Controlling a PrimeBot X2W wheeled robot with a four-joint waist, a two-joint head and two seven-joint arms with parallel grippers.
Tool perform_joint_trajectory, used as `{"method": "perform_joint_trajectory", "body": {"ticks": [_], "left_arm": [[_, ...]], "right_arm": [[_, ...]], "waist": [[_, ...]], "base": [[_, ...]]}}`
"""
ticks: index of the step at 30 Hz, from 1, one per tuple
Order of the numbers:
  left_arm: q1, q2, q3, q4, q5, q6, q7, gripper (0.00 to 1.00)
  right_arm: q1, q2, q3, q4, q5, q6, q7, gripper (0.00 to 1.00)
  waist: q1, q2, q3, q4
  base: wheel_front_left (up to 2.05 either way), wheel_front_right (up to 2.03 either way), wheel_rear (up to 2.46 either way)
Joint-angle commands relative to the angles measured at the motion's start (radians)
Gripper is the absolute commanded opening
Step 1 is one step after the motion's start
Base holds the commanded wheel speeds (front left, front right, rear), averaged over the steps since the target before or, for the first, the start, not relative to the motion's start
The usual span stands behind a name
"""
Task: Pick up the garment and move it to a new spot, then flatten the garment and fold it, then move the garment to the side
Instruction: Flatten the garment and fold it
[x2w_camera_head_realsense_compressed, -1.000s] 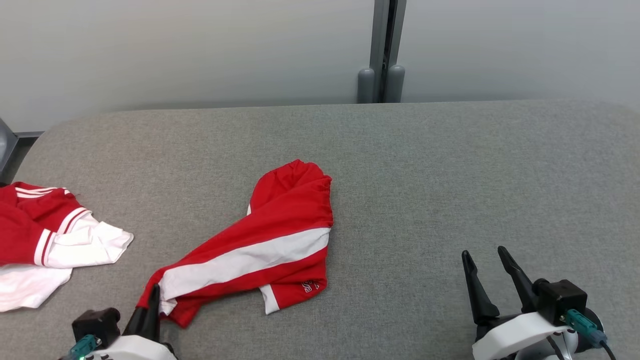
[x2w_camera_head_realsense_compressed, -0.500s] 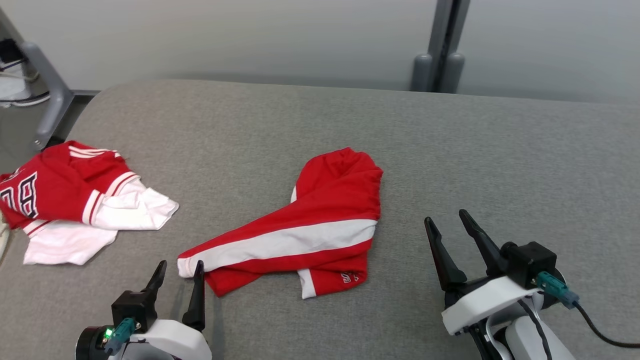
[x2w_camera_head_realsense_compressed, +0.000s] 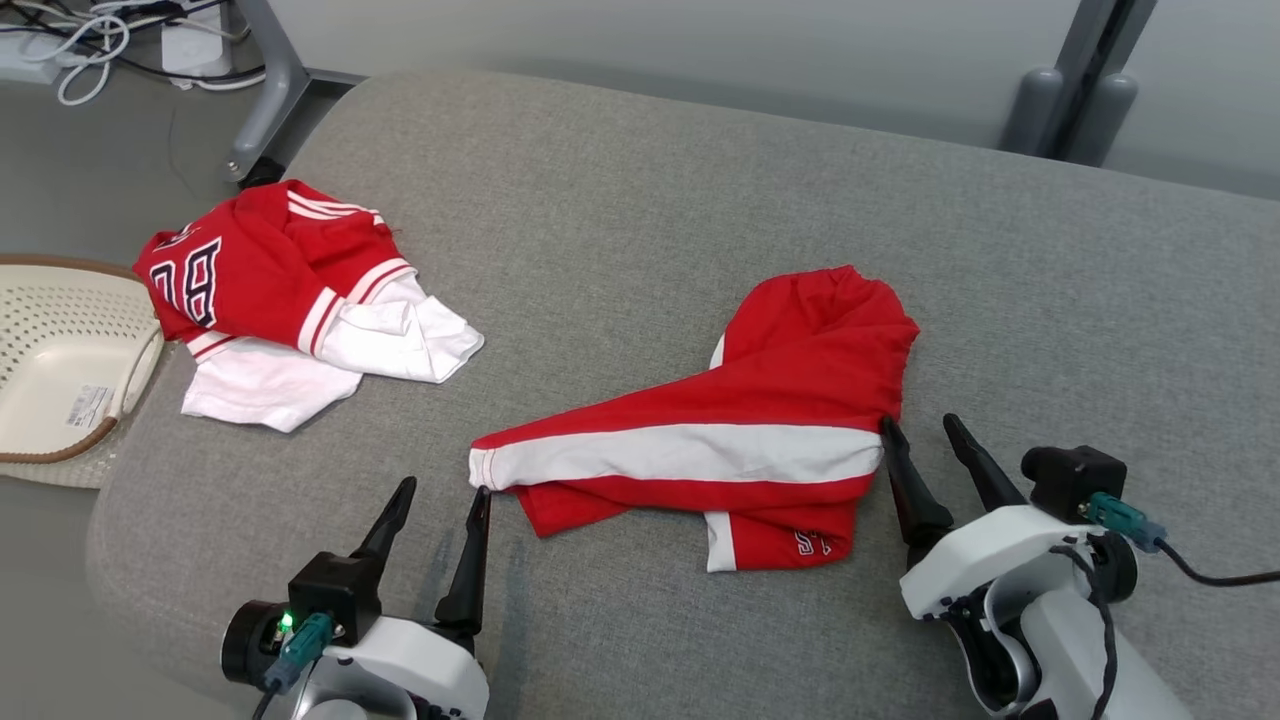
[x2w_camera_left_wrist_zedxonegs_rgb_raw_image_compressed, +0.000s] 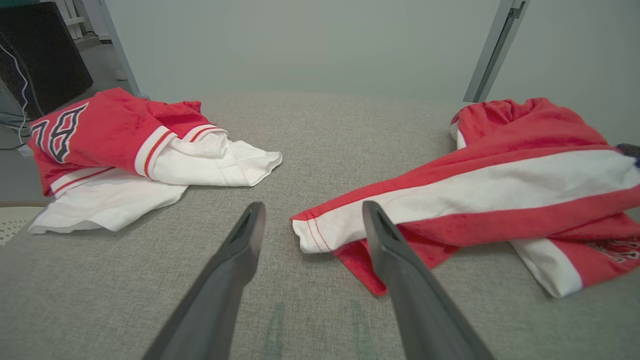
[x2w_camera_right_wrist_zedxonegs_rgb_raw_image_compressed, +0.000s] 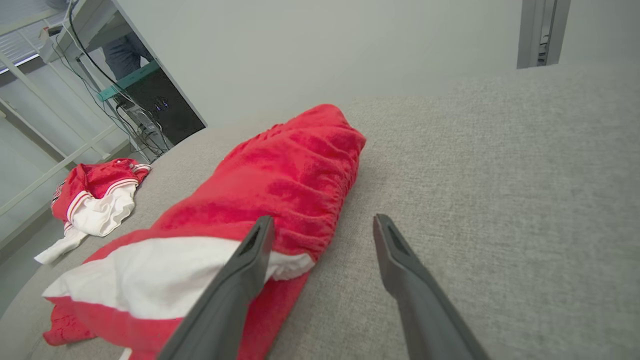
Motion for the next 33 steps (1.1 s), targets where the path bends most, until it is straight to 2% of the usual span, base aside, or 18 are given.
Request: {"method": "perform_joint_trajectory", "body": {"ticks": [1, 4, 5, 6, 7, 8, 9, 10, 11, 14, 20, 28, 33], "left_arm": [[-0.022, 0.003, -0.009, -0.011, -0.008, 0.004, 0.0, 1.0], [-0.029, 0.003, -0.036, -0.024, -0.016, 0.006, -0.001, 1.0], [-0.033, 0.003, -0.051, -0.027, -0.021, 0.008, -0.001, 1.0], [-0.037, 0.003, -0.058, -0.028, -0.022, 0.007, -0.001, 1.0], [-0.041, 0.004, -0.066, -0.03, -0.026, 0.007, -0.001, 1.0], [-0.041, 0.004, -0.066, -0.03, -0.026, 0.007, -0.001, 1.0], [-0.045, 0.003, -0.072, -0.032, -0.03, 0.01, -0.001, 1.0], [-0.048, 0.004, -0.077, -0.034, -0.034, 0.009, -0.001, 1.0], [-0.048, 0.004, -0.083, -0.034, -0.037, 0.009, -0.001, 1.0], [-0.046, 0.004, -0.09, -0.036, -0.042, 0.012, -0.001, 1.0], [-0.026, 0.003, -0.094, -0.029, -0.033, 0.005, -0.001, 1.0], [-0.013, 0.003, -0.113, -0.011, -0.025, -0.004, -0.001, 1.0], [-0.02, 0.004, -0.134, -0.003, -0.041, 0.001, -0.001, 1.0]], "right_arm": [[-0.021, -0.008, -0.011, 0.021, 0.02, 0.0, 0.0, 1.0], [-0.048, -0.007, -0.006, 0.077, 0.06, 0.0, 0.0, 1.0], [-0.069, -0.007, 0.008, 0.11, 0.073, 0.0, 0.0, 0.97], [-0.077, -0.006, 0.014, 0.123, 0.084, 0.0, 0.0, 0.87], [-0.086, -0.006, 0.02, 0.135, 0.093, 0.0, 0.0, 0.71], [-0.086, -0.006, 0.02, 0.135, 0.093, 0.0, 0.0, 0.71], [-0.094, -0.004, 0.026, 0.146, 0.099, 0.0, 0.0, 0.48], [-0.099, -0.004, 0.031, 0.153, 0.106, 0.0, 0.0, 0.31], [-0.104, -0.003, 0.042, 0.16, 0.116, 0.0, 0.0, 0.0], [-0.114, -0.004, 0.053, 0.157, 0.139, 0.0, 0.0, 0.0], [-0.088, -0.009, -0.03, 0.065, 0.108, 0.0, 0.0, 0.0], [-0.005, -0.008, -0.139, -0.014, -0.041, 0.0, 0.0, 0.0], [0.037, -0.007, -0.198, -0.066, -0.143, 0.0, 0.0, 0.0]], "waist": [[0.0, 0.0, 0.016, 0.017], [0.0, 0.0, 0.029, 0.028], [0.0, 0.0, 0.038, 0.032], [0.0, 0.0, 0.043, 0.034], [0.0, 0.0, 0.049, 0.034], [0.0, 0.0, 0.049, 0.034], [0.0, 0.0, 0.053, 0.035], [0.0, 0.0, 0.056, 0.035], [0.0, 0.0, 0.058, 0.035], [0.0, 0.0, 0.06, 0.027], [0.0, 0.0, 0.026, -0.041], [0.0, 0.0, -0.047, -0.205], [0.0, 0.0, -0.061, -0.271]], "base": [[0.0, 0.0, 0.0], [0.0, 0.0, 0.0], [0.0, 0.0, 0.0], [0.0, 0.0, 0.0], [0.0, 0.0, 0.0], [0.0, 0.0, 0.0], [0.0, 0.0, 0.0], [0.0, 0.0, 0.0], [0.0, 0.0, 0.0], [0.0, 0.0, 0.0], [0.0, 0.0, 0.0], [0.0, 0.0, 0.0], [0.0, 0.0, 0.0]]}}
